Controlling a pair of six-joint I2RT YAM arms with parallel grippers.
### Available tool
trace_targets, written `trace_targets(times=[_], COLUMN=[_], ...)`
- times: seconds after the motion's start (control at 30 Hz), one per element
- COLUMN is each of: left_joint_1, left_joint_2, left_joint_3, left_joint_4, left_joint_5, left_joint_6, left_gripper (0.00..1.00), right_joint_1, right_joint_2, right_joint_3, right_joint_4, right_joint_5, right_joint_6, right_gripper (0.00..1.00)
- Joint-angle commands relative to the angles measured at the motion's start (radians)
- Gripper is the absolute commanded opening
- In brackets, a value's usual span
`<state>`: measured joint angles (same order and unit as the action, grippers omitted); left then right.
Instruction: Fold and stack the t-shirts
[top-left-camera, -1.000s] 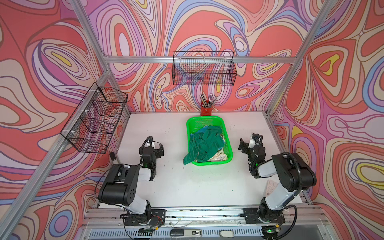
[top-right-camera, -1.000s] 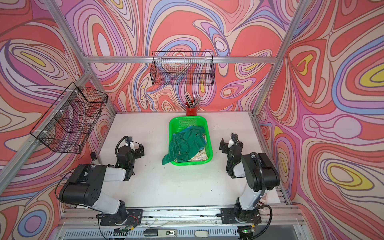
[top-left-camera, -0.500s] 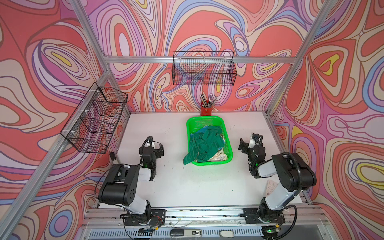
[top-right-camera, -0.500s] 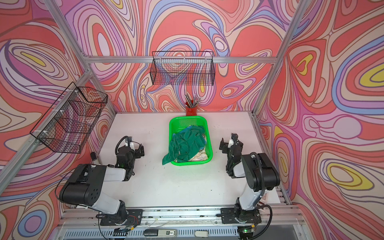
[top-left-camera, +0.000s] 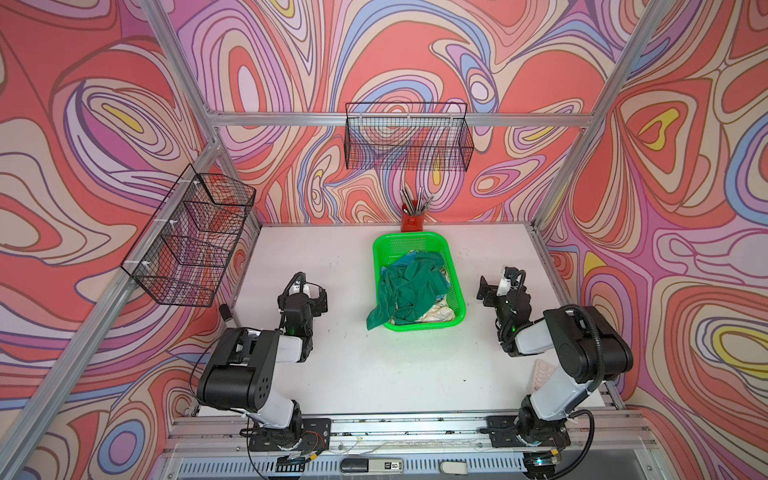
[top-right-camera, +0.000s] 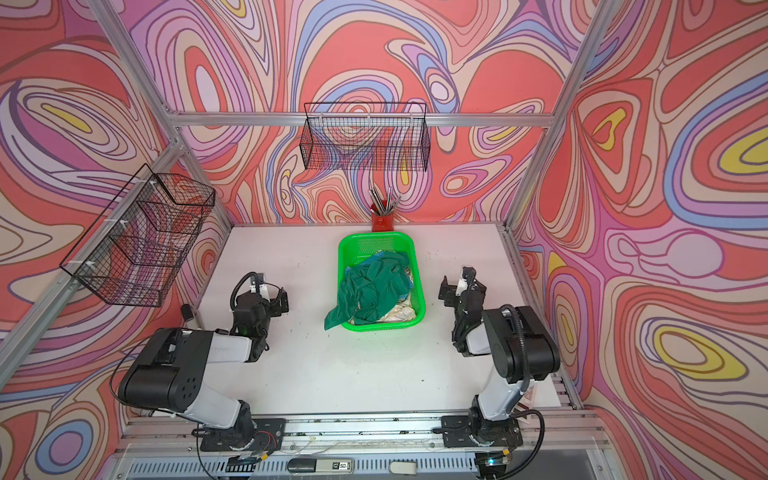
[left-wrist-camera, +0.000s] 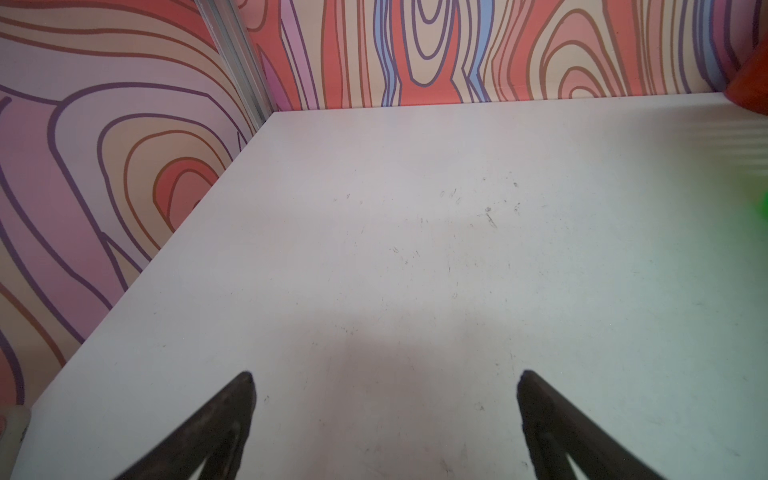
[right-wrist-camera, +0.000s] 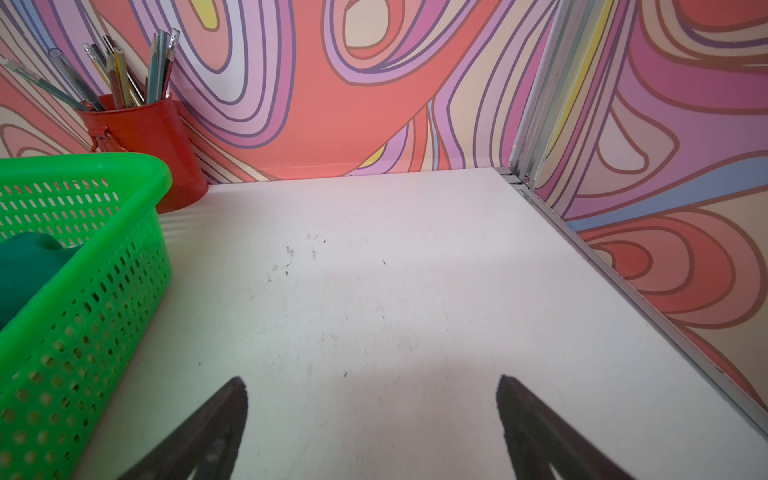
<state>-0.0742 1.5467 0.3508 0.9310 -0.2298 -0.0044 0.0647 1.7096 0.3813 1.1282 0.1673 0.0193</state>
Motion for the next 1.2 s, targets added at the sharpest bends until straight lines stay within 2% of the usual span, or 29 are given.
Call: trace_targets(times=[0.0,0.13,0.23,0.37,0.53,0.63,0.8,0.97,1.17], left_joint_1=[-0.001,-0.001,-0.005,-0.010,-0.012,-0.018,-0.039,-0.061,-0.062], left_joint_2=[0.006,0.004,-0.048,-0.197,-0.317,-0.346,-0.361,-0.357,-0.343], left_joint_3=[0.008,0.006,0.009,0.110,0.250,0.271,0.254,0.240,0.236], left_joint_4=[0.013,0.017,-0.031,-0.340,-0.648,-0.728,-0.762,-0.754,-0.735], left_joint_5=[-0.008,-0.009,-0.006,0.018,0.155,0.223,0.274,0.261,0.275], left_joint_6=[0.001,0.000,0.007,0.013,-0.078,-0.141,-0.190,-0.195,-0.218], left_gripper=[1.00,1.00,1.00,1.00,1.00,1.00,1.00,1.00,1.00], right_joint_1=[-0.005,-0.005,-0.004,-0.004,0.002,0.055,0.179,0.210,0.210], right_joint_2=[0.002,-0.001,-0.101,-0.283,-0.344,-0.338,-0.306,-0.231,-0.099], right_joint_3=[0.011,0.007,0.013,0.118,0.268,0.366,0.470,0.526,0.636], right_joint_4=[0.001,0.008,-0.078,-0.459,-0.878,-1.092,-1.315,-1.432,-1.541], right_joint_5=[0.000,0.009,0.035,0.030,-0.156,-0.193,-0.177,-0.150,-0.006], right_joint_6=[-0.006,-0.005,-0.003,0.074,0.175,0.186,0.163,0.154,0.113], right_gripper=[0.98,0.98,0.98,0.98,0.98,0.98,0.98,0.98,0.98])
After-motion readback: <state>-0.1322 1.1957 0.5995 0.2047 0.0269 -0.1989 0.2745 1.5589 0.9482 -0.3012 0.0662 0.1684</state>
